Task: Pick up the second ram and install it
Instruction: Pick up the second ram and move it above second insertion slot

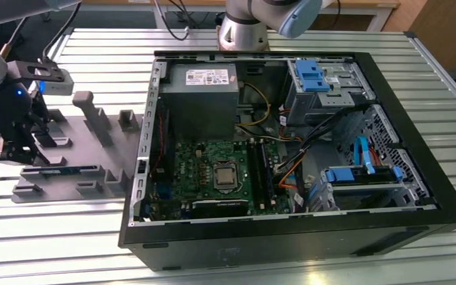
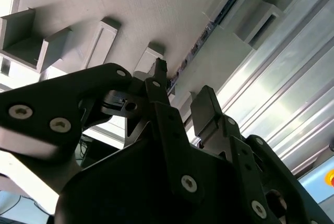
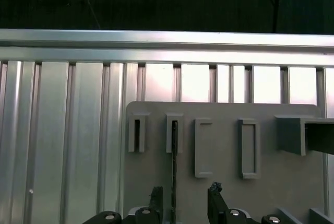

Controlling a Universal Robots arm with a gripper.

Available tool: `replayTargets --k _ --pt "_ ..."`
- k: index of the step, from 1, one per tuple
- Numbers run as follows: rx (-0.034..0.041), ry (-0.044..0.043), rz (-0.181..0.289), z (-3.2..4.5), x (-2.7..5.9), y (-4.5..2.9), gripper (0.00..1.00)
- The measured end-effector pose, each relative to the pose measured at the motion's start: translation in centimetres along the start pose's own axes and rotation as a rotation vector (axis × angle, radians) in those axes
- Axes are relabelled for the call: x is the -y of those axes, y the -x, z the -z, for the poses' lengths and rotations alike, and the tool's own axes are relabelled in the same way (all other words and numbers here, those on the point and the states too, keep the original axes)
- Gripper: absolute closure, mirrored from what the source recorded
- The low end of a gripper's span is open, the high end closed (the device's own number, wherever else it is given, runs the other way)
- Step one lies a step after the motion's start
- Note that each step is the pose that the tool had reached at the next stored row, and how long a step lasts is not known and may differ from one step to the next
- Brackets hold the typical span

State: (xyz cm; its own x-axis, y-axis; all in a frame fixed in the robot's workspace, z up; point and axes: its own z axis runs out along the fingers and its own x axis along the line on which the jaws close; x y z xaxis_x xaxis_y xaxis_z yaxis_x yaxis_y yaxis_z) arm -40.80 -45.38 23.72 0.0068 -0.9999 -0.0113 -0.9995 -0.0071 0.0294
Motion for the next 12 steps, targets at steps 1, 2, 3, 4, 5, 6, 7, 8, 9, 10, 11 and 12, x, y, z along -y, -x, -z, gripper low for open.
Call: replayTargets --k 1,2,3,4,5,6,7,8,9,10,11,12 --pt "-0.0002 0.0001 0.000 -0.15 0.00 0.00 0.54" --pt "-0.0003 0.0001 0.000 -0.29 0.01 0.00 0.54" --pt "-0.0005 0.0000 0.000 -0.44 0.02 -0.01 0.54" --pt "-0.0009 0.0001 0.000 -0.58 0.02 -0.01 0.54" --pt "-0.0013 0.0000 0.000 -0.73 0.02 -0.01 0.54" --pt "-0.0017 0.0001 0.000 -0.87 0.03 -0.01 0.54" --pt "-0.0019 0.0001 0.000 -1.01 0.03 -0.02 0.54" --pt "-0.0022 0.0001 0.000 -1.16 0.03 -0.03 0.54" --pt "-0.0023 0.0001 0.000 -1.30 0.03 -0.03 0.54" --pt "-0.0024 0.0001 0.000 -1.44 0.03 -0.04 0.54" --pt "-0.0025 0.0001 0.000 -1.57 0.04 -0.05 0.54" --pt "-0.0024 0.0000 0.000 -1.70 0.04 -0.08 0.54"
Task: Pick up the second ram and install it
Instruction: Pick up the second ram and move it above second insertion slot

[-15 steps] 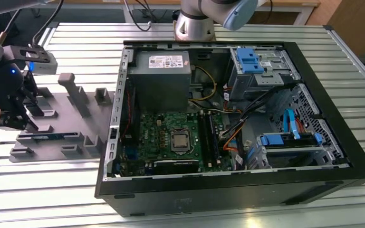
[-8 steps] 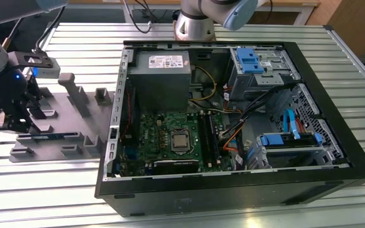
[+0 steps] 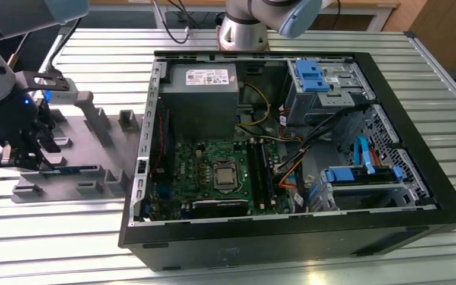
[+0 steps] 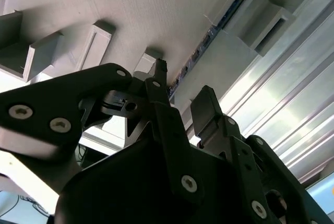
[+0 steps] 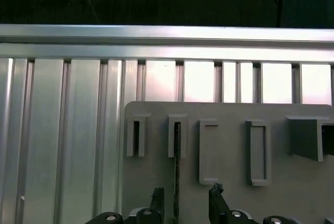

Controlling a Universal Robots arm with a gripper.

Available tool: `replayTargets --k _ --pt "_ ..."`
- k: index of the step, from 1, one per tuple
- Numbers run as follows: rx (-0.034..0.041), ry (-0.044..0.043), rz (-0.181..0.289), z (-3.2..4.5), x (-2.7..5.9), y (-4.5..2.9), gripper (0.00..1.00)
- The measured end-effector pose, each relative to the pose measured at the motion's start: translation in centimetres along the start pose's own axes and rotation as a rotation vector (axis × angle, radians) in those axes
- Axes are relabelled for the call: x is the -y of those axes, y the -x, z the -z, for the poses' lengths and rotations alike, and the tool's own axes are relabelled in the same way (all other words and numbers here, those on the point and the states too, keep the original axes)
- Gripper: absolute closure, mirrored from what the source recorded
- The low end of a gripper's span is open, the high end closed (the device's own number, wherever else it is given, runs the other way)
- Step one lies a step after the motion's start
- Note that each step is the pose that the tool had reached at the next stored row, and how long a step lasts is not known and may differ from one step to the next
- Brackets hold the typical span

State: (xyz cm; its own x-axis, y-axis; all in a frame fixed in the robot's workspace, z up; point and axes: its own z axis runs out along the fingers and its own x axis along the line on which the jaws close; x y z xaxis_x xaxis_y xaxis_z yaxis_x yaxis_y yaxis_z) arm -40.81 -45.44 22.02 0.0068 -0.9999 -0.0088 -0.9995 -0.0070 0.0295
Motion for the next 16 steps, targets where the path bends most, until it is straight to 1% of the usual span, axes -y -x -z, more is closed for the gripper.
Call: replayTargets --k 7,16 --pt "-0.0005 0.0000 0.001 -0.77 0.02 -0.08 0.54" --pt "-0.0024 -0.0002 0.002 -1.51 0.04 -0.09 0.54"
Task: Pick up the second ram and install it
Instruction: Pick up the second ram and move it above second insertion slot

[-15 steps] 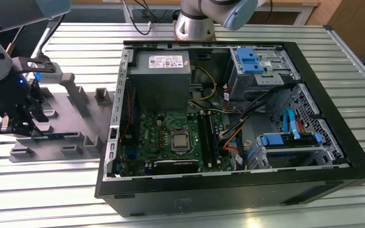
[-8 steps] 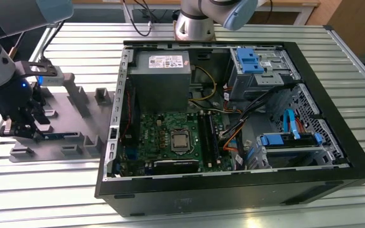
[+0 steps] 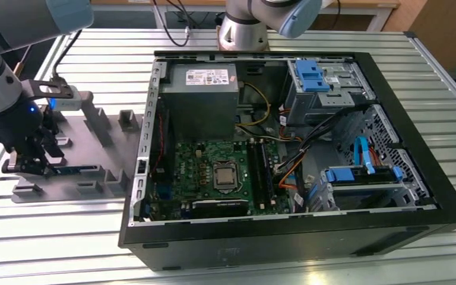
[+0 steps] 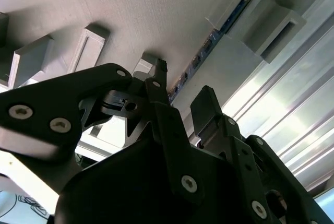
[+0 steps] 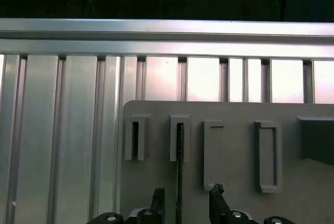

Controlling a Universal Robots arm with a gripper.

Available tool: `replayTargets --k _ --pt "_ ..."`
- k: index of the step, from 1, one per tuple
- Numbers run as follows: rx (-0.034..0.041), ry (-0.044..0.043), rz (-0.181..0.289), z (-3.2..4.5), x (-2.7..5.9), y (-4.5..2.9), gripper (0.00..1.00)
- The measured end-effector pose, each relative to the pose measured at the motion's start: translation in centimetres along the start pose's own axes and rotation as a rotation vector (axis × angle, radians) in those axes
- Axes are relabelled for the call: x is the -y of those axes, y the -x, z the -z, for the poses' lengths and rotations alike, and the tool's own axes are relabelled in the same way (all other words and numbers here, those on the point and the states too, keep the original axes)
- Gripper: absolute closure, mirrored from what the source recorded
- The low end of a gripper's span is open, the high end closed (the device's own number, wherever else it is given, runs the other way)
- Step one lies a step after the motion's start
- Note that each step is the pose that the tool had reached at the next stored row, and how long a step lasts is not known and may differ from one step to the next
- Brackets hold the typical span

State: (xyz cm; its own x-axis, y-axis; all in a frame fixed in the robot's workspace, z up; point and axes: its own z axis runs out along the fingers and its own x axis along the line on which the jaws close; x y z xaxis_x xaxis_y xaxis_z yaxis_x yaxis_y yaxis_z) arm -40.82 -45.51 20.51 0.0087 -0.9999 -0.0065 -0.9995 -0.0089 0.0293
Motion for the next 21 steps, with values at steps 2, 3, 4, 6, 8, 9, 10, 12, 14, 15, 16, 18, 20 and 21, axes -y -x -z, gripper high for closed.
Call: replayTargets --k 2,3,4,6,8,9,10,12,14,15,16,18,20,21 --pt "-0.0004 0.0000 0.000 -0.23 0.00 0.00 0.54" --pt "-0.0006 -0.0001 0.000 -0.35 0.01 -0.01 0.54" --pt "-0.0009 0.0000 0.000 -0.46 0.01 -0.01 0.54" --pt "-0.0013 -0.0003 0.000 -0.68 0.01 -0.01 0.54" --pt "-0.0018 -0.0007 0.000 -0.88 0.02 -0.01 0.54" --pt "-0.0021 -0.0008 0.000 -0.96 0.02 -0.01 0.54" --pt "-0.0025 -0.0008 0.000 -1.04 0.02 -0.02 0.54" --pt "-0.0036 -0.0010 0.000 -1.17 0.02 -0.02 0.54" --pt "-0.0043 -0.0010 0.000 -1.24 0.02 -0.02 0.54" --pt "-0.0045 -0.0010 0.000 -1.28 0.02 -0.02 0.54" --pt "-0.0047 -0.0012 0.000 -1.32 0.02 -0.02 0.54" --pt "-0.0050 -0.0013 0.000 -1.39 0.02 -0.02 0.54" --pt "-0.0054 -0.0014 0.000 -1.47 0.02 -0.02 0.55" --pt "-0.0056 -0.0015 0.000 -1.51 0.02 -0.02 0.62"
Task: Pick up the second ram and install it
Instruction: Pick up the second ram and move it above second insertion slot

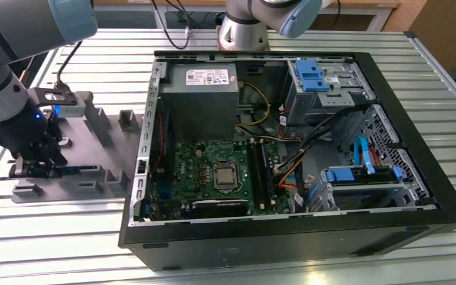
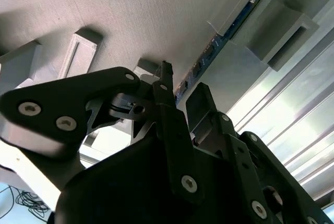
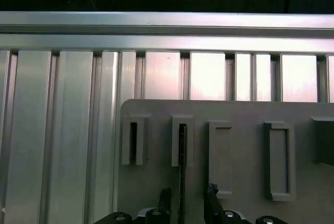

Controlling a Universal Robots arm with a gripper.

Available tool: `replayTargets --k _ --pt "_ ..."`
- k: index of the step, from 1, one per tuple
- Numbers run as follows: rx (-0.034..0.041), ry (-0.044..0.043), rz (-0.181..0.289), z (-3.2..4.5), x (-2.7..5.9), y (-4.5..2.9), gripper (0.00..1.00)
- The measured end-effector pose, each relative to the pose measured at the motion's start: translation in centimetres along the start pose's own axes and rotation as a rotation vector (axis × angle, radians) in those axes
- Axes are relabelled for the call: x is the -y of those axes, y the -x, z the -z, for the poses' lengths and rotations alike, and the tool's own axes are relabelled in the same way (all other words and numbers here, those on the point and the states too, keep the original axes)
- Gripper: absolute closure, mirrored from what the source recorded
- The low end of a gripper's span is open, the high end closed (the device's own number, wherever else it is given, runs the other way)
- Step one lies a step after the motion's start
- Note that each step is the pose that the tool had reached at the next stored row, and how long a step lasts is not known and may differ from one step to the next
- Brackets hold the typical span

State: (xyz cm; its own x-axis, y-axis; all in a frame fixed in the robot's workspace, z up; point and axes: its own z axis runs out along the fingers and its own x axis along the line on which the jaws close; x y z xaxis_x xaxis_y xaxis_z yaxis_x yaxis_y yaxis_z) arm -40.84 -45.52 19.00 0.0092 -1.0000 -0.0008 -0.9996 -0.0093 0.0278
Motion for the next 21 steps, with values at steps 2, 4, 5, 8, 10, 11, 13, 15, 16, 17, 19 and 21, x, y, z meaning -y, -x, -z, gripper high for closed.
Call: replayTargets --k 2,4,5,8,10,11,13,15,16,17,19,21 --pt "-0.0004 -0.0003 0.000 -0.08 0.00 0.00 0.62" --pt "-0.0009 -0.0003 0.000 -0.14 -0.01 -0.01 0.62" --pt "-0.0011 -0.0003 0.000 -0.19 0.00 -0.01 0.62" --pt "-0.0013 -0.0002 0.000 -0.29 -0.01 0.00 0.64" --pt "-0.0021 -0.0010 0.000 -0.37 -0.01 -0.01 0.69" --pt "-0.0005 -0.0030 0.000 -0.52 0.02 0.00 0.73" --pt "-0.0017 -0.0010 0.000 -0.42 0.00 -0.01 0.73" --pt "-0.0016 -0.0011 0.000 -0.43 0.00 -0.01 0.73" --pt "-0.0017 -0.0009 0.000 -0.42 0.00 -0.01 0.73" --pt "-0.0017 -0.0010 0.000 -0.43 0.00 -0.01 0.73" --pt "-0.0017 -0.0010 0.000 -0.43 0.00 -0.01 0.73" --pt "-0.0017 -0.0011 0.000 -0.43 0.00 -0.01 0.75"
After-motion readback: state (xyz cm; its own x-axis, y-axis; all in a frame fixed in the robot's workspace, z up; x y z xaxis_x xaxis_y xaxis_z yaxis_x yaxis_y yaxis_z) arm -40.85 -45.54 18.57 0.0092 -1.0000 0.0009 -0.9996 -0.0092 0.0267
